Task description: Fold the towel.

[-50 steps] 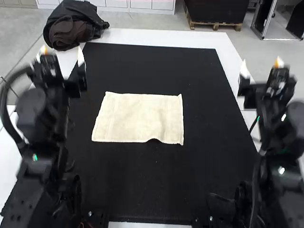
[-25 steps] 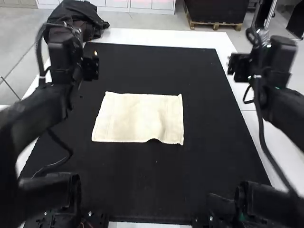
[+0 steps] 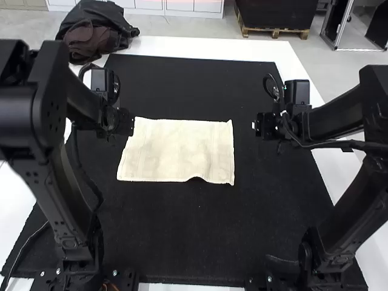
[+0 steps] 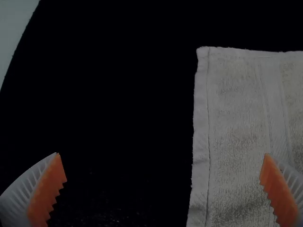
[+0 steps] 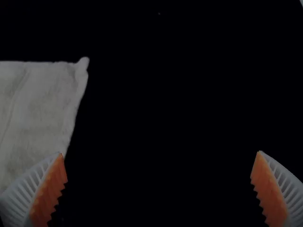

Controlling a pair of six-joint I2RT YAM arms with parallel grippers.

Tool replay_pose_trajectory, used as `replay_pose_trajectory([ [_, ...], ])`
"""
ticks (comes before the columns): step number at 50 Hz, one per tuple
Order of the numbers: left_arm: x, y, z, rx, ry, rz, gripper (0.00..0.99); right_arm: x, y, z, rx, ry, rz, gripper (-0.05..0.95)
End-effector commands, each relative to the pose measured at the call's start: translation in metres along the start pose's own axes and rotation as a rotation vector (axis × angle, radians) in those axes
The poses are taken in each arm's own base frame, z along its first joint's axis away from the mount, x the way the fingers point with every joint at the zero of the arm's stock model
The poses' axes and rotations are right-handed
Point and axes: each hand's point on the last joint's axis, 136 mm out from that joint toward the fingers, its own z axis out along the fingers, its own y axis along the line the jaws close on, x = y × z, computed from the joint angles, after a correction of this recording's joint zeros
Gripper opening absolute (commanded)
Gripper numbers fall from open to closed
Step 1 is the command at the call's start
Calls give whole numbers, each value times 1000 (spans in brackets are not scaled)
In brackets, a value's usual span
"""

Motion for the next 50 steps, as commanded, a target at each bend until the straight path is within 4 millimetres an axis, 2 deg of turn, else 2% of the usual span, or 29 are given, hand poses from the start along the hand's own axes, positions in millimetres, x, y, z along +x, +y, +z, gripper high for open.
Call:
replay_pose_trajectory([
  [1, -10, -1, 9, 32, -18, -23, 964, -24, 11, 3, 5, -67, -33, 897],
  [7, -7, -1, 19, 32, -9, -24, 964, -24, 26, 11, -25, -73, -52, 893],
  [23, -13, -1, 40, 47, -17, -30, 964, -24, 38, 44, -44, -39, -32, 910],
  [37, -10, -1, 66, 50, 14, -32, 964, -7, 65, 78, -90, 26, -33, 908],
  [50, -4, -3, 86, 58, 47, -27, 964, 4, 76, 101, -107, 64, -20, 908],
])
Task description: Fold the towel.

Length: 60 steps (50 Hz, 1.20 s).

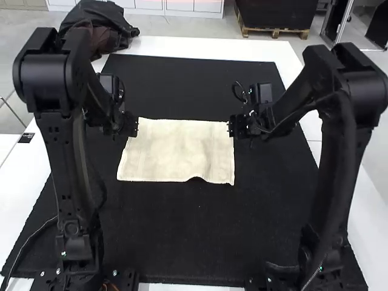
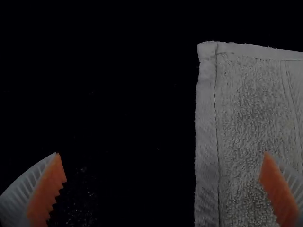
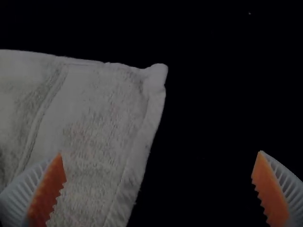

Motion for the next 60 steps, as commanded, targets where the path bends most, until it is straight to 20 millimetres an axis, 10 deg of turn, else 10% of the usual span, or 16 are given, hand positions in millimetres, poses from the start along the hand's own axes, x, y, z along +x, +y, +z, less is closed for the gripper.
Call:
replay_pose_trajectory([
  [1, -10, 1, 7, 10, -16, -6, 964, -11, 6, 8, -11, -21, 22, 908],
  [60, 3, -3, 40, 18, 31, 1, 957, 21, 30, 57, -41, 66, 7, 908],
])
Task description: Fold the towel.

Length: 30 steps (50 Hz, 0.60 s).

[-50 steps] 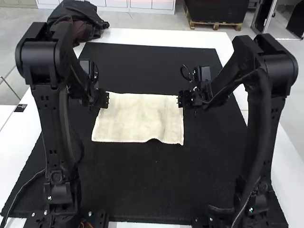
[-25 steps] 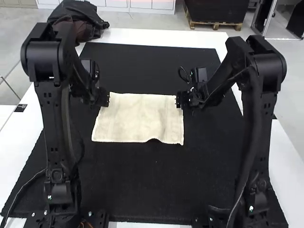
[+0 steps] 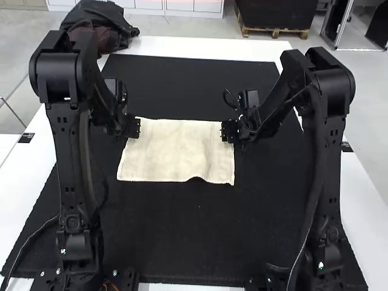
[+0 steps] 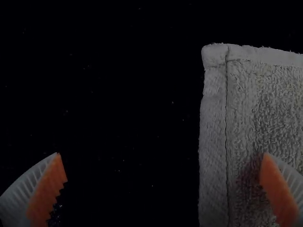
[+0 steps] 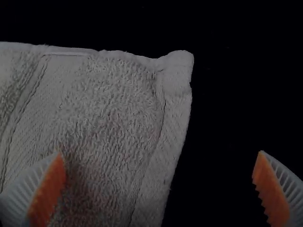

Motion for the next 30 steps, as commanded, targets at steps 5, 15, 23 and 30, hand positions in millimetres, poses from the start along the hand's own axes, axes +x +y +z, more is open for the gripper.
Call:
replay_pose_trajectory([
  [5, 0, -1, 6, 6, 4, 1, 956, 5, 17, 7, -36, 12, -3, 910],
  [15, 12, -2, 7, 7, 41, 13, 879, 12, 18, 9, -53, 36, 4, 898],
  [23, 30, -10, 13, 12, 64, 36, 220, 25, 25, 8, -106, 66, 3, -30],
  [30, 35, -14, 15, 8, 45, 67, 28, 25, 26, 7, -111, 60, 6, -20],
])
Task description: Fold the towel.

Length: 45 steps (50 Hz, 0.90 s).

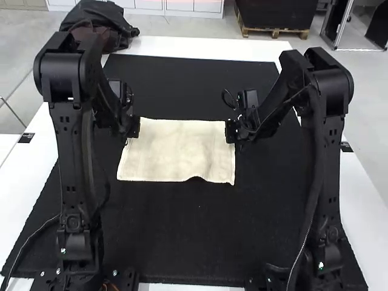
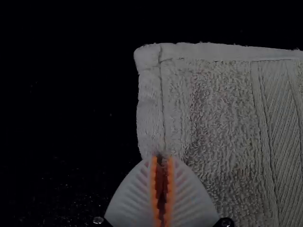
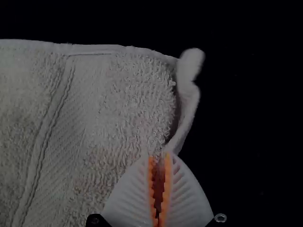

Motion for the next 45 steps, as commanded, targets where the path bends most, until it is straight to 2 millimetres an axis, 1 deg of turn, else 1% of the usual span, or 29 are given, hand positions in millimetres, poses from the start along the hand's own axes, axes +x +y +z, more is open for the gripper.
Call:
replay_pose_trajectory([
  [1, 35, 9, 8, -50, 75, 19, 28, 26, 13, 6, -55, 62, 1, -20],
  [6, 30, 10, 8, -51, 58, 18, 28, 26, 12, 5, -56, 63, 8, -20],
  [12, 14, 12, 4, -57, 17, 18, 28, 21, 11, 3, -54, 52, 15, -23],
  [17, -6, 12, -3, -51, -30, 20, 28, 4, 5, -5, -48, 14, 41, -23],
  [24, -26, 13, -14, -49, -79, 13, 28, -19, -3, -18, -38, -38, 59, -23],
  [34, -40, 16, -26, -51, -108, 10, 28, -37, -12, -35, -31, -82, 78, -23],
  [40, -48, 15, -36, -30, -128, 3, 28, -40, -16, -44, -35, -95, 83, -23],
  [45, -50, 14, -40, -17, -130, -3, 28, -41, -17, -50, -40, -101, 87, -23],
])
